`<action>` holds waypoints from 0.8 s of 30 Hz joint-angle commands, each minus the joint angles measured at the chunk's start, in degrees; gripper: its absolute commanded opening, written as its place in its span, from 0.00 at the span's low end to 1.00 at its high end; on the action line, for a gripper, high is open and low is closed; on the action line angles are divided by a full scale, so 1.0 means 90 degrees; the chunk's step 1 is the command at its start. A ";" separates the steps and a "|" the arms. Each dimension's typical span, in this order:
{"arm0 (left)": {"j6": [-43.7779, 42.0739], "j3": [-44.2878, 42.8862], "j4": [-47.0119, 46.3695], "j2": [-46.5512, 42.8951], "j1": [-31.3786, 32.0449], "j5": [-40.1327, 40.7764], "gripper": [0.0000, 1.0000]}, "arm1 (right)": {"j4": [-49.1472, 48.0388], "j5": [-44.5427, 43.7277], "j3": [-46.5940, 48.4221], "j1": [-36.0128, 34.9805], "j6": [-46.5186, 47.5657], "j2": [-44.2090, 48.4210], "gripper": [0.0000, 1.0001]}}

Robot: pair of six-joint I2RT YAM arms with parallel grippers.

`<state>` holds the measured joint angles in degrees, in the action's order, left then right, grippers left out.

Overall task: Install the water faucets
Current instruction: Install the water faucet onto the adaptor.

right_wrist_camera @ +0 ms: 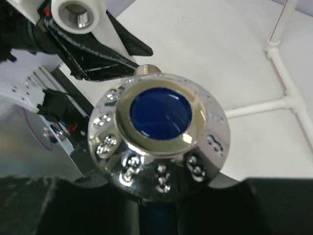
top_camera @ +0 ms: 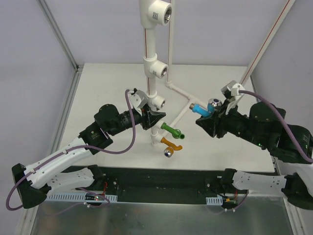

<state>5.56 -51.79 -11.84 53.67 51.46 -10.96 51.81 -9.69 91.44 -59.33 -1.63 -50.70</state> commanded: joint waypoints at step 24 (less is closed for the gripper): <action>0.1755 -0.0183 -0.0169 0.0140 0.0473 0.0535 0.00 | -0.3159 -0.4294 -0.0892 -0.3564 0.2700 -0.0519 0.00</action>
<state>6.55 -52.34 -12.73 55.11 54.83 -5.26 30.39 -47.35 83.55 -91.11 19.00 -55.20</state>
